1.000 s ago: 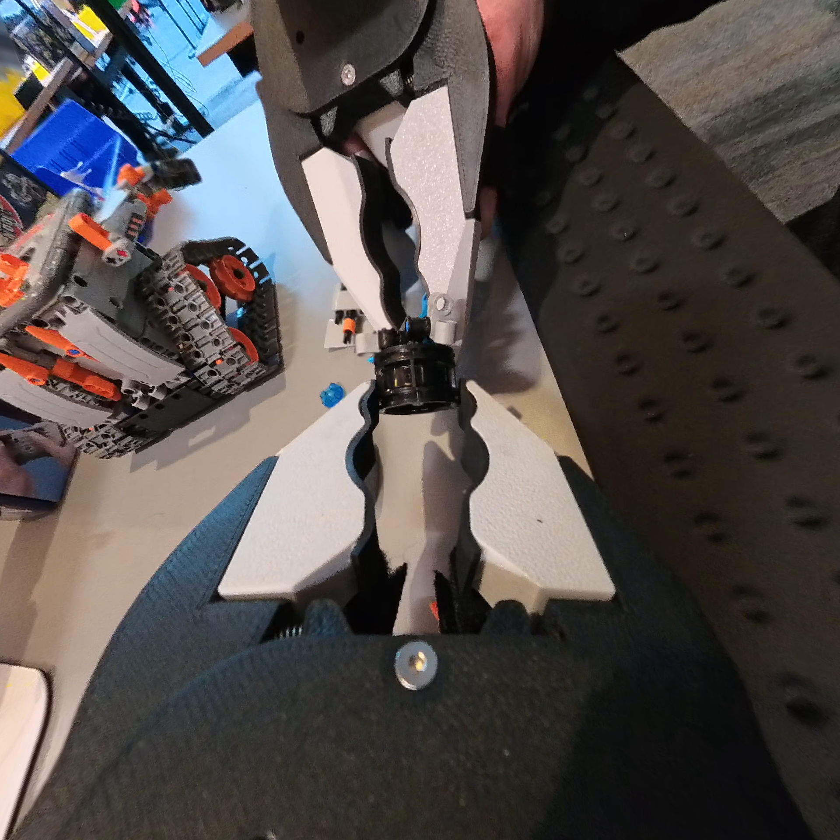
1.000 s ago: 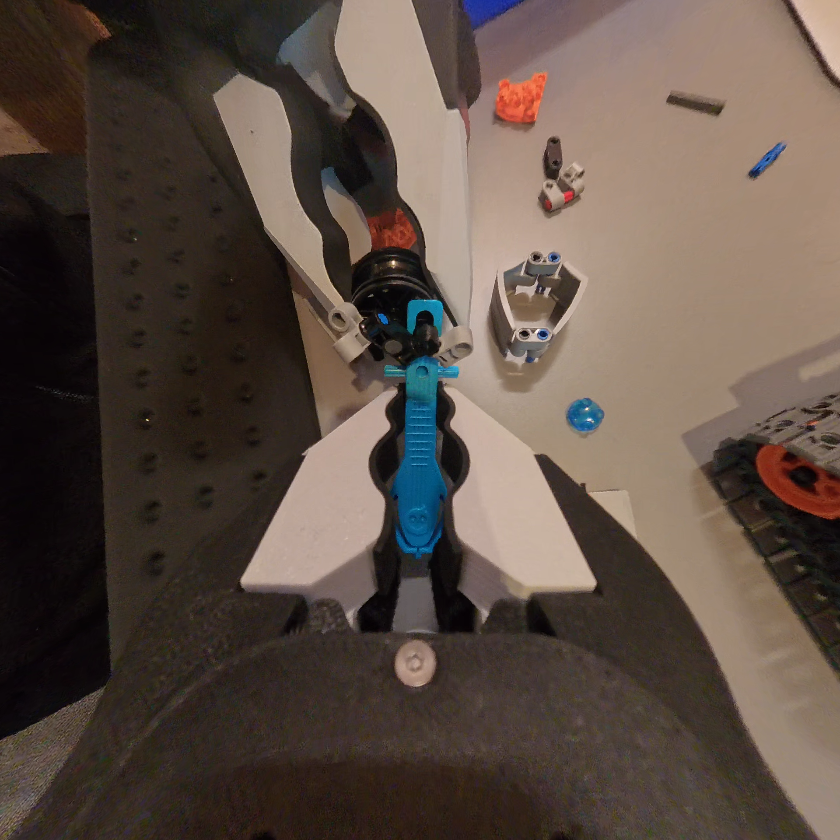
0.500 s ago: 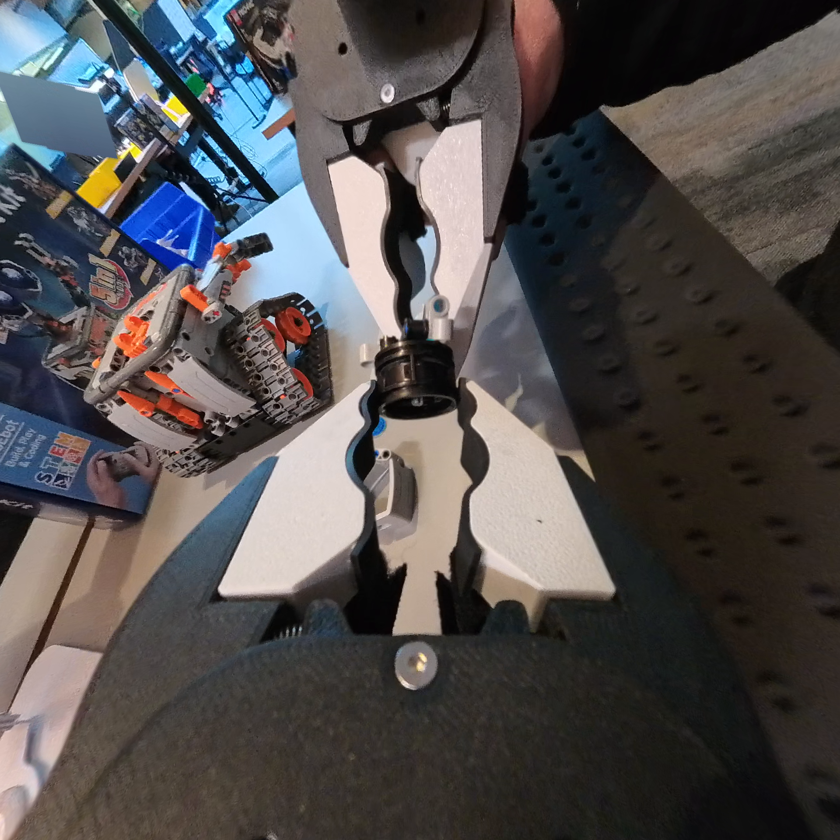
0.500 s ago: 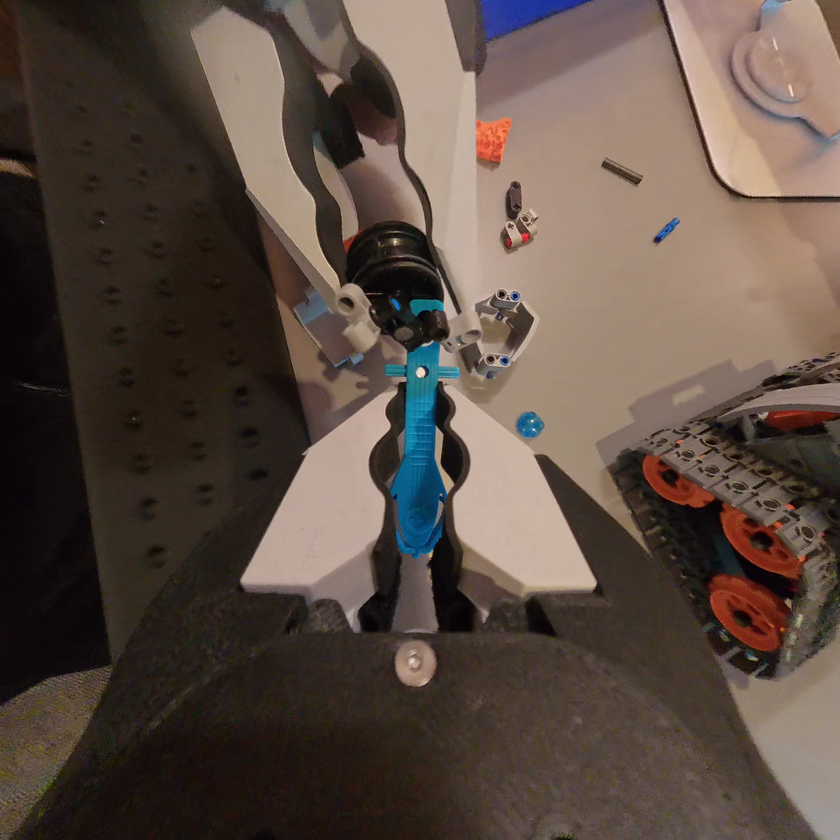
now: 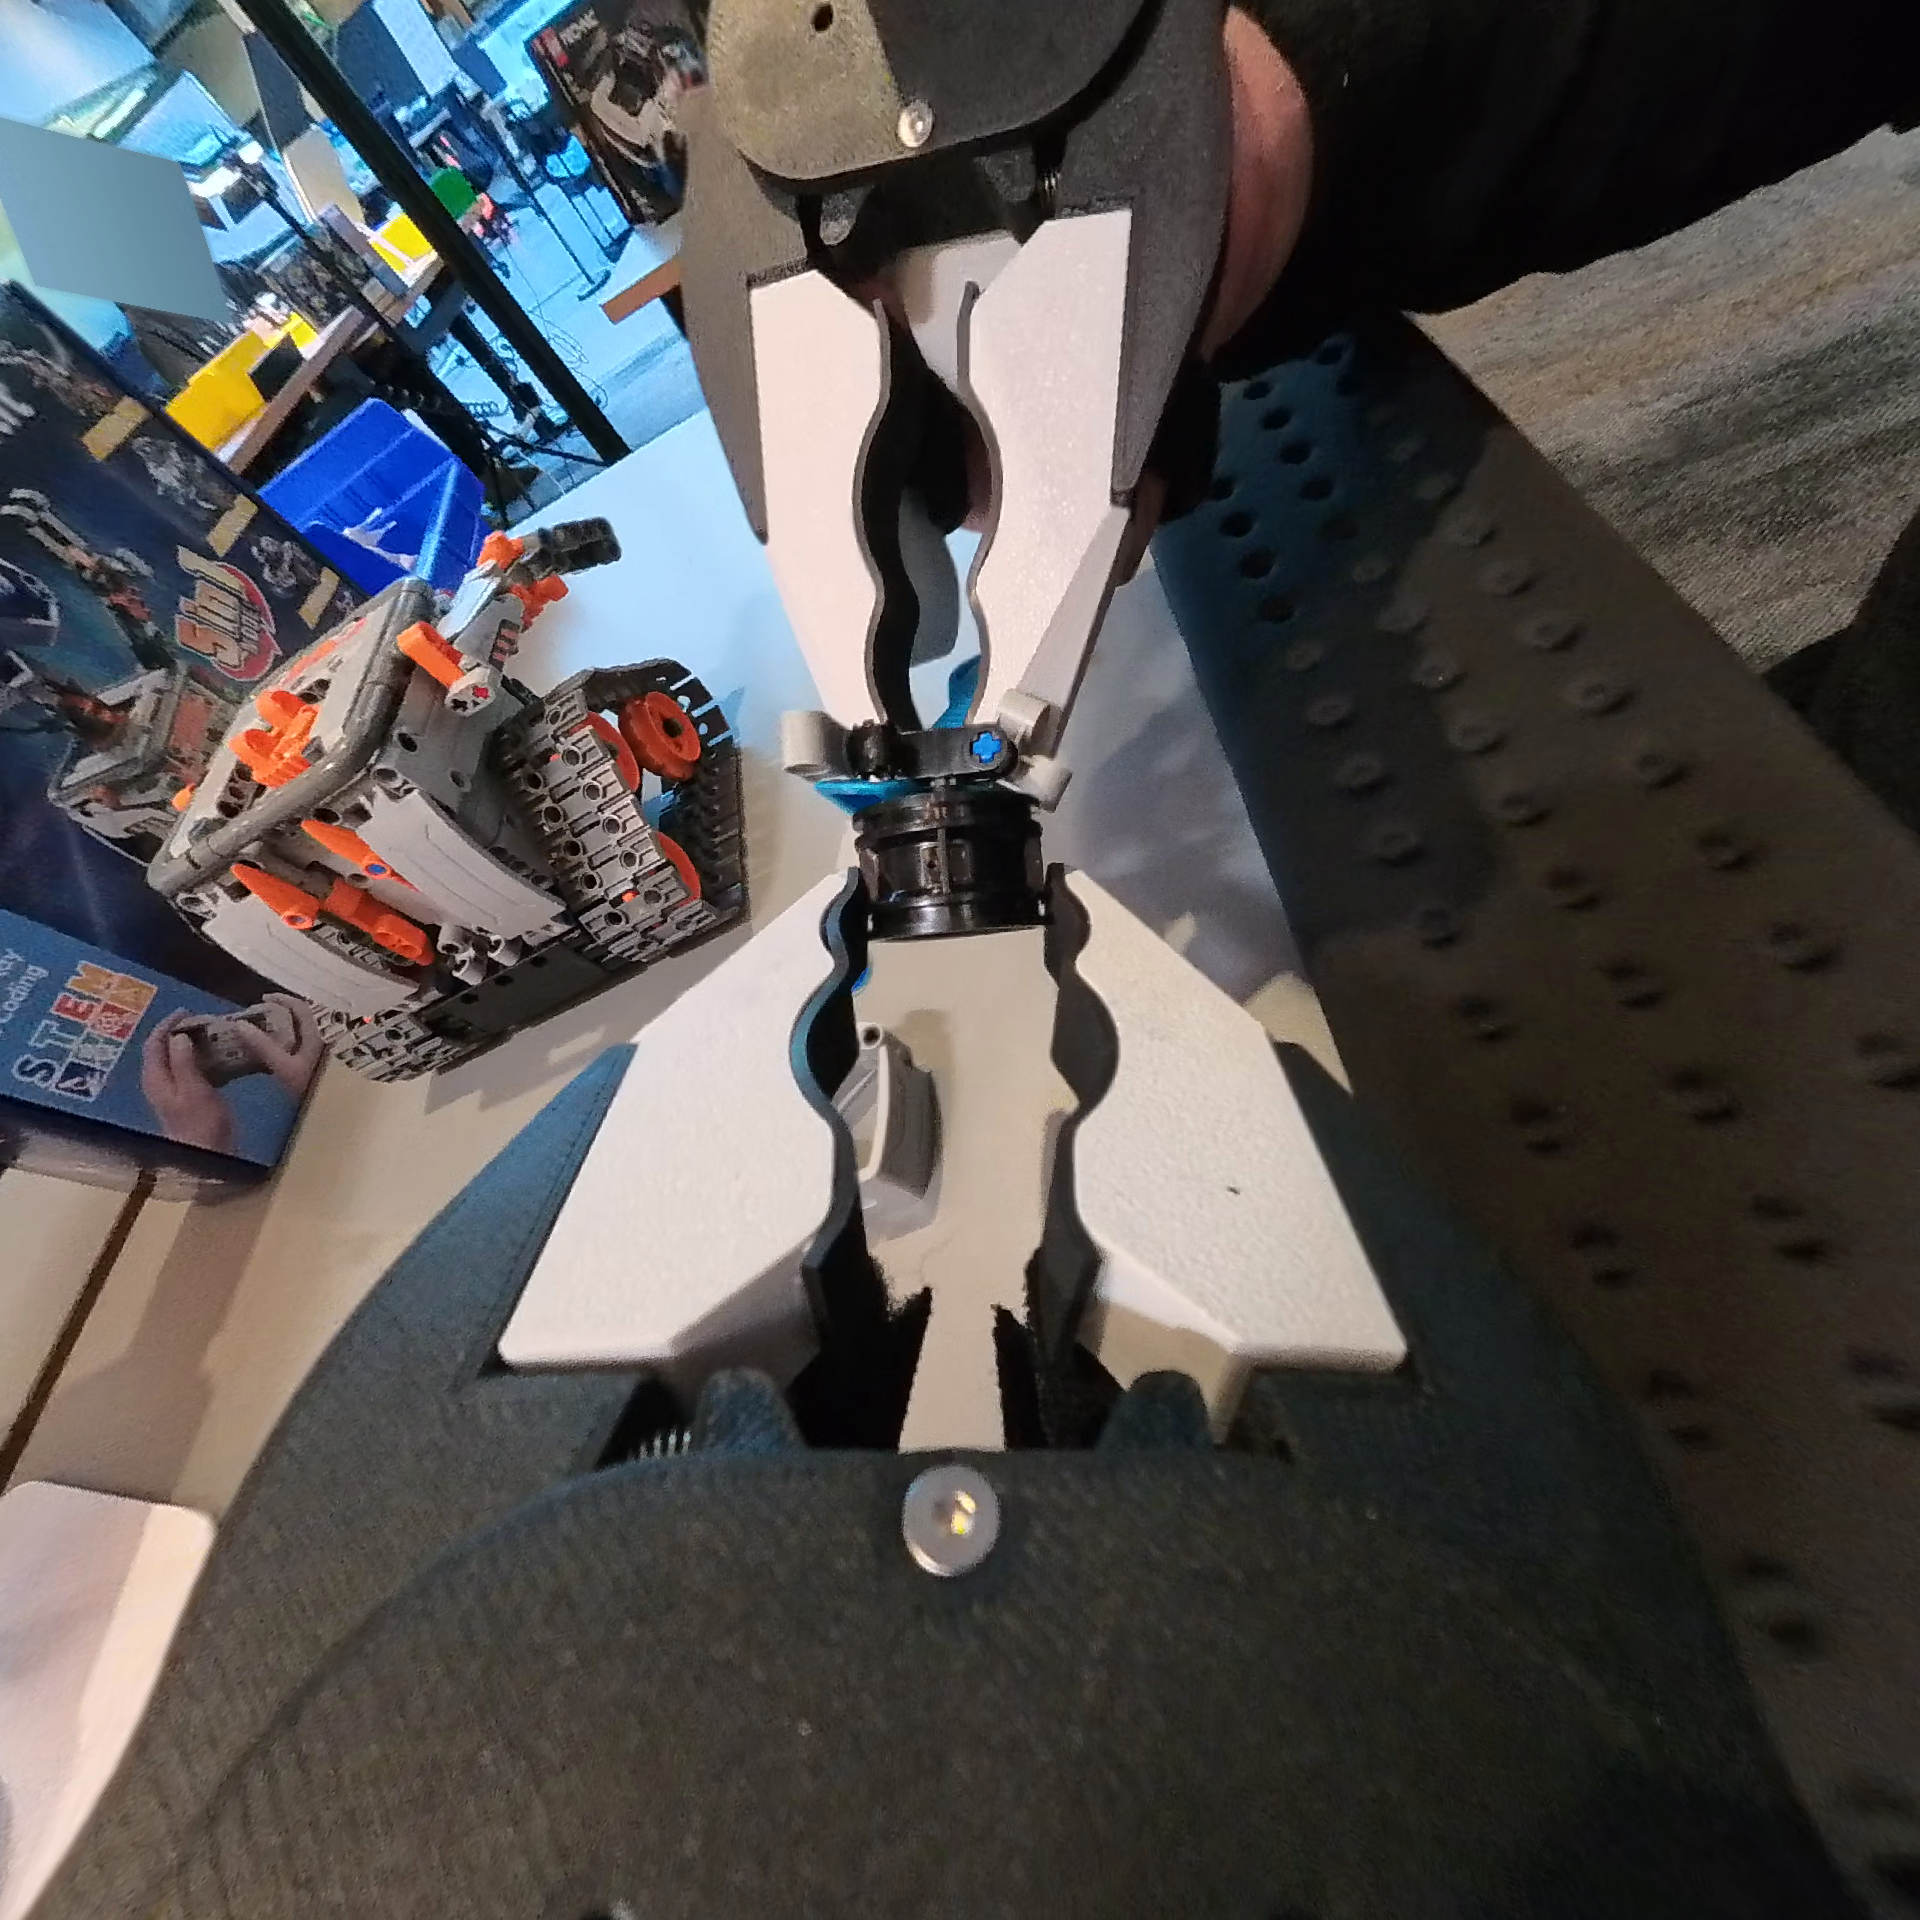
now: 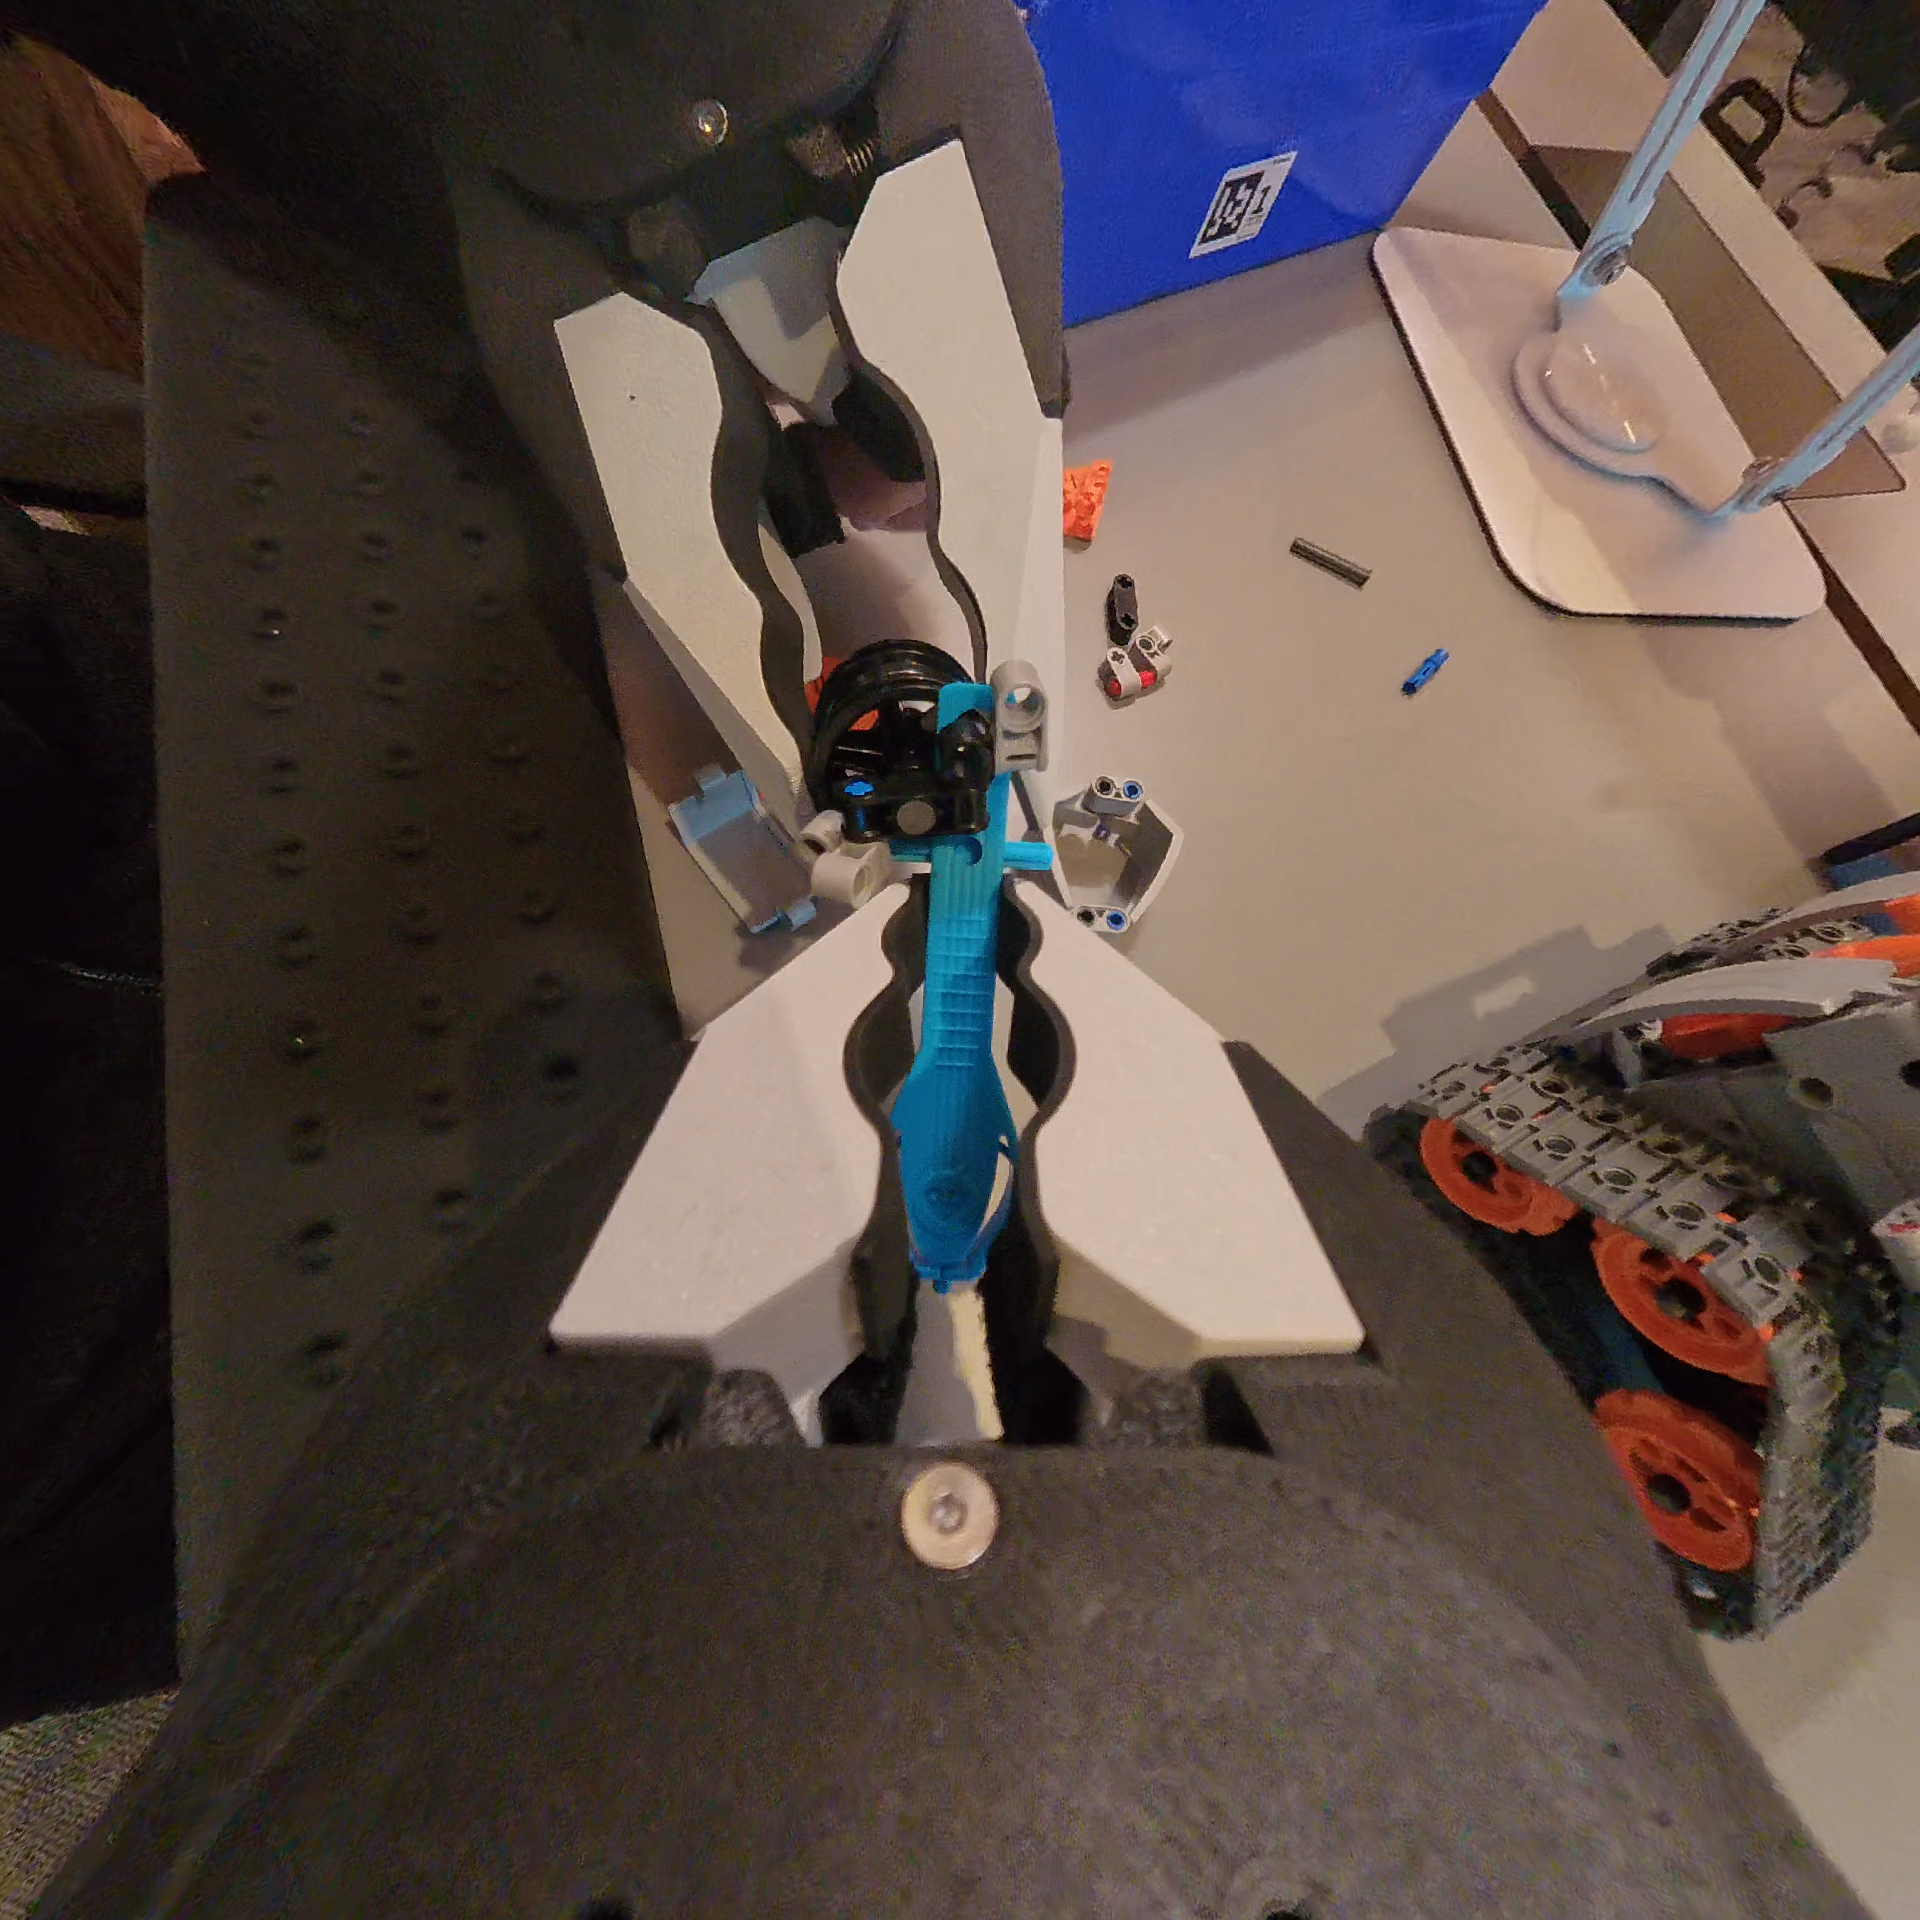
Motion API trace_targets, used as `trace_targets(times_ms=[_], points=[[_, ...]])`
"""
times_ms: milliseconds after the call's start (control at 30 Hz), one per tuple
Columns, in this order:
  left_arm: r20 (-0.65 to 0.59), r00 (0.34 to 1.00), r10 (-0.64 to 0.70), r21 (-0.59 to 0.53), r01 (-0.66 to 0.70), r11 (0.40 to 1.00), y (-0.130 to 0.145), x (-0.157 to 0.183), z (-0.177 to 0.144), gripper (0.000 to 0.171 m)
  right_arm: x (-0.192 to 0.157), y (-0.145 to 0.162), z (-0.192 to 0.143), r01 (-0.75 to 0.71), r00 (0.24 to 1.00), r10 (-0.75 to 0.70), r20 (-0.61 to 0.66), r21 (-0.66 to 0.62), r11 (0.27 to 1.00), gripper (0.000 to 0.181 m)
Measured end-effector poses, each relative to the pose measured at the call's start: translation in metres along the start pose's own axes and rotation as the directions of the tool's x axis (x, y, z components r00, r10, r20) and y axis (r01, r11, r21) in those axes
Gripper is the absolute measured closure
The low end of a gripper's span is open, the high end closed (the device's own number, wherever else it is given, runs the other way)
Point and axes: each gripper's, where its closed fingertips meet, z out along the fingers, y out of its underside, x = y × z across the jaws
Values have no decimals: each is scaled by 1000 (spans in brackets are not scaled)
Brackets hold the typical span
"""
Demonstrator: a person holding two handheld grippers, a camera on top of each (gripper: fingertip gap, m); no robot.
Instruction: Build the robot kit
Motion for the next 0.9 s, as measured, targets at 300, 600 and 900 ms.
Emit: trace_targets(times_ms=[300, 600, 900], points=[[-46, 997, -68, 93, 72, 993, -12, 0, -4, 140, -2, -9, -2, -37, 997, 27, 66, 153, 988, 172], [-72, 991, -117, 99, 123, 987, -11, -3, -2, 140, 3, -6, 3, -113, 989, 93, 116, 182, 977, 172], [-86, 981, -175, -40, 172, 984, 7, 2, 7, 142, 4, 6, 11, -56, 998, 51, 48, 92, 994, 172]])
